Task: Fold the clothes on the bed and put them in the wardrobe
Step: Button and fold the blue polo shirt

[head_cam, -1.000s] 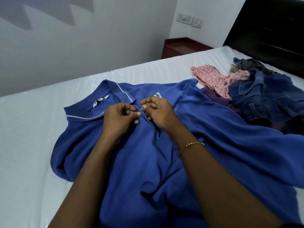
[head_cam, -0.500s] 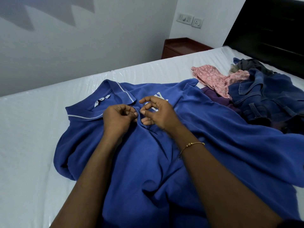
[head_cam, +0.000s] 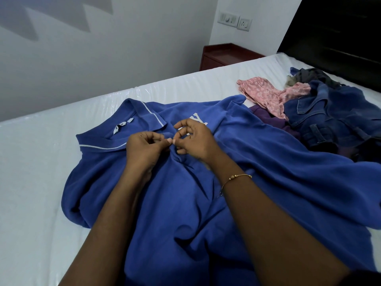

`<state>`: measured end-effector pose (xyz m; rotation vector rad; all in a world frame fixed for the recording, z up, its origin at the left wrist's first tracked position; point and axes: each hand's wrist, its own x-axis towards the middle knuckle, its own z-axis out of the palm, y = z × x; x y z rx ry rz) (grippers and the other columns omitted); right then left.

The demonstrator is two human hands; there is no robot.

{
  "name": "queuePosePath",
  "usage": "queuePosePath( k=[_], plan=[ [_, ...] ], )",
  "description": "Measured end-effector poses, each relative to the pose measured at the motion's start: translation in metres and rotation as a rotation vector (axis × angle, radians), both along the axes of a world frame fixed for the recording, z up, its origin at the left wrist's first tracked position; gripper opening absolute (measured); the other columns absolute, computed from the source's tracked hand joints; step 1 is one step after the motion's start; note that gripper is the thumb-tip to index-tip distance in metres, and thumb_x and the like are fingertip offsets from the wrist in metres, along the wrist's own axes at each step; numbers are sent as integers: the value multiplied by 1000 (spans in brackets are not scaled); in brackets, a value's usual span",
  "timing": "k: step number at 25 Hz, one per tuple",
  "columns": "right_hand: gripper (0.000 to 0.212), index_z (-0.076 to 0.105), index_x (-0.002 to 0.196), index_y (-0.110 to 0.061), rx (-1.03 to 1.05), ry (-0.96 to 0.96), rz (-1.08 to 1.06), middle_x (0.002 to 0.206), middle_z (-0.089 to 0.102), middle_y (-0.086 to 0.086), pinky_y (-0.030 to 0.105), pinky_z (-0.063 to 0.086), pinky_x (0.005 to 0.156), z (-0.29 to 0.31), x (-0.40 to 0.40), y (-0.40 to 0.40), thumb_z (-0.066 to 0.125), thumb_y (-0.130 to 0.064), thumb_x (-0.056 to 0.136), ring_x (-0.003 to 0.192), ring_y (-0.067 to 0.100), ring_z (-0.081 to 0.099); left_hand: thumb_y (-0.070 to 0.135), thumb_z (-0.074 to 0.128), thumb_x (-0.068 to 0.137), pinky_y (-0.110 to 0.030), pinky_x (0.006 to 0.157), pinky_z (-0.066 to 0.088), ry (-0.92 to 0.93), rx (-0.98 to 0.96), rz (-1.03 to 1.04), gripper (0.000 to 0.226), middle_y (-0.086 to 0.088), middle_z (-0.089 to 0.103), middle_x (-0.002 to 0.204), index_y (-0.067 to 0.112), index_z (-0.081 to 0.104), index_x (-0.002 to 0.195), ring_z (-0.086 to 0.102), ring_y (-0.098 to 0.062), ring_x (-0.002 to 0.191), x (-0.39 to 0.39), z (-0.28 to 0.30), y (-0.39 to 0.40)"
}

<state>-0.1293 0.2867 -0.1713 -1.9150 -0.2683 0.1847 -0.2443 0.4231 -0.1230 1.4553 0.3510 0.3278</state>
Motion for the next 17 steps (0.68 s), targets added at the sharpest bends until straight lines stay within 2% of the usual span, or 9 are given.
queuePosePath(
  k=[2, 4, 6, 8, 10, 12, 13, 15, 17],
  plan=[
    [49, 71, 156, 1, 55, 22, -7, 86, 79, -9, 43, 79, 80, -1, 5, -2, 87, 13, 111, 76, 0, 75, 0, 81, 85, -32, 70, 57, 20, -8, -12, 12, -9, 67, 68, 2, 70, 82, 65, -18, 61, 3, -4, 4],
    [48, 68, 156, 0, 123, 72, 7, 88, 80, -9, 34, 73, 78, -1, 7, -5, 85, 13, 113, 80, 2, 76, 1, 79, 88, -33, 68, 56, 15, 47, -32, 12, -10, 67, 68, 3, 69, 83, 63, -18, 59, 5, -7, 7],
    [40, 68, 149, -7, 186, 130, 36, 91, 80, -10, 31, 73, 83, -4, 7, -8, 83, 11, 116, 85, 2, 78, 4, 79, 90, -34, 68, 53, -14, 198, -19, 11, -10, 67, 71, 5, 68, 86, 61, -17, 60, 9, -12, 11],
    [39, 66, 142, -16, 229, 186, 47, 92, 81, -12, 29, 71, 88, -13, 5, -9, 82, 9, 117, 87, 1, 78, 7, 81, 88, -35, 70, 54, -47, 470, 29, 20, -5, 69, 79, 10, 63, 97, 62, -15, 65, 14, -18, 15],
    [40, 64, 145, -15, 271, 221, 24, 93, 82, -11, 36, 71, 99, -25, 5, -8, 81, 9, 118, 87, 2, 79, 6, 81, 86, -37, 71, 53, -129, 682, 33, 38, -1, 66, 86, 13, 50, 108, 62, -14, 68, 17, -24, 14],
    [42, 65, 155, -7, 264, 220, -55, 96, 82, -4, 55, 74, 117, -34, 7, -1, 79, 8, 119, 87, 7, 78, 8, 79, 88, -35, 67, 51, -206, 751, 4, 44, 1, 63, 84, 13, 44, 114, 61, -12, 66, 18, -28, 12],
    [41, 68, 157, -5, 196, 173, -128, 100, 84, 1, 61, 74, 124, -37, 9, 5, 77, 6, 119, 89, 10, 77, 12, 79, 89, -33, 65, 49, -217, 775, 3, 44, 3, 63, 80, 14, 45, 117, 61, -11, 64, 17, -30, 10],
    [36, 79, 150, -9, -24, -20, -296, 115, 92, 12, 62, 74, 126, -38, 7, 18, 74, 1, 116, 100, 16, 74, 24, 78, 91, -34, 63, 48, -264, 856, 54, 37, 7, 63, 76, 16, 52, 117, 60, -9, 65, 10, -32, 7],
    [34, 87, 139, -11, -106, -159, -376, 128, 93, 15, 59, 76, 118, -39, -8, 29, 69, 1, 113, 112, 29, 79, 31, 72, 95, -37, 66, 49, -348, 905, 196, 25, 7, 66, 80, 16, 61, 112, 61, -13, 70, -2, -27, 3]
  ],
)
